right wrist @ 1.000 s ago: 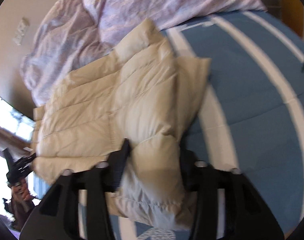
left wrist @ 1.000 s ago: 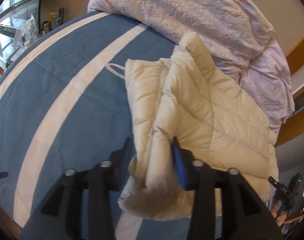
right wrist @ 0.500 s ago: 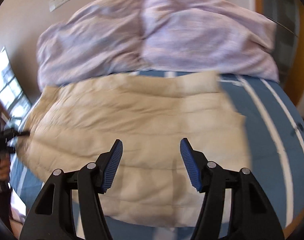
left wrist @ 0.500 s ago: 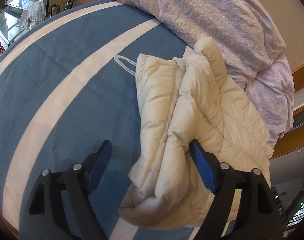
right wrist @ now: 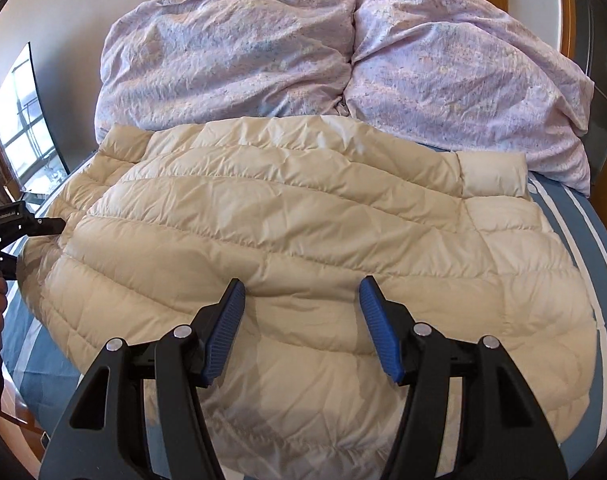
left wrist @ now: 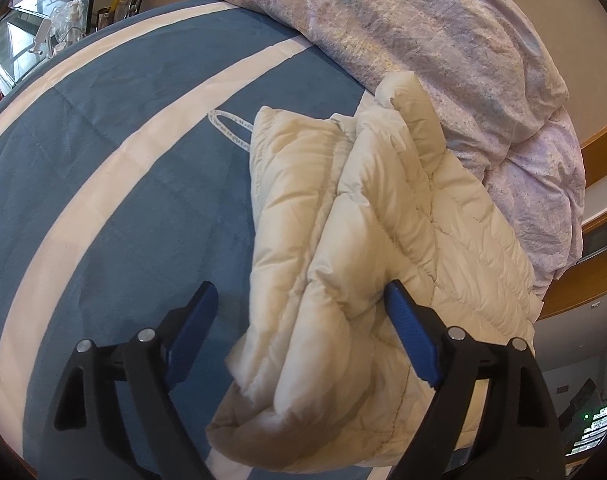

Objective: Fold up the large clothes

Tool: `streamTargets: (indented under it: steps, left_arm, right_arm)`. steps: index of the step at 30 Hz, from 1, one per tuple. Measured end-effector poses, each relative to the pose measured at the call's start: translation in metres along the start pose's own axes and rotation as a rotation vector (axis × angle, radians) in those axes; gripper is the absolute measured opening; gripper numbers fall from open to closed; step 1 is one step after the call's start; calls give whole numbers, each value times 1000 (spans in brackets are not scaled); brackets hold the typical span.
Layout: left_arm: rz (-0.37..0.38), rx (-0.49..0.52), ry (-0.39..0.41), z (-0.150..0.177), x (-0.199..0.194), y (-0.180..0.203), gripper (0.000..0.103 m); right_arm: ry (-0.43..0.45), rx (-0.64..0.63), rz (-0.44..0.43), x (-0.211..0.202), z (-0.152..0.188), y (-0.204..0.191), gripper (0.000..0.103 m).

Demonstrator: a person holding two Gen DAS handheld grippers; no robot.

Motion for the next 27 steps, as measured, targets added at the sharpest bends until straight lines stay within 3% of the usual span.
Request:
streamTargets:
  steps: [10, 18, 21, 27]
  left_arm:
    - [-1, 19, 13, -1, 5, 7, 87]
    - [-1, 52, 26, 0, 11, 15, 88]
    - [36, 50, 16, 1, 14, 18, 71]
    - [83, 13, -5, 3, 17, 15, 49]
  right_arm:
    - [4, 63, 60, 5, 5, -1, 63]
    - [-67, 24, 116, 33, 15, -6, 64]
    - [-78, 18, 126, 38, 17, -7, 64]
    - [-85, 34, 111, 38, 16, -4, 64]
Point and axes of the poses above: each gripper's, at about its wrist camera, not at the fingertips, and x roughly the way its jaws point, y to its right, z to its underside, the point moved 1 cm from there along x, roughly the way its jaws point, and after that the axes turned 5 degrees about -z, right-handed, at the moved point
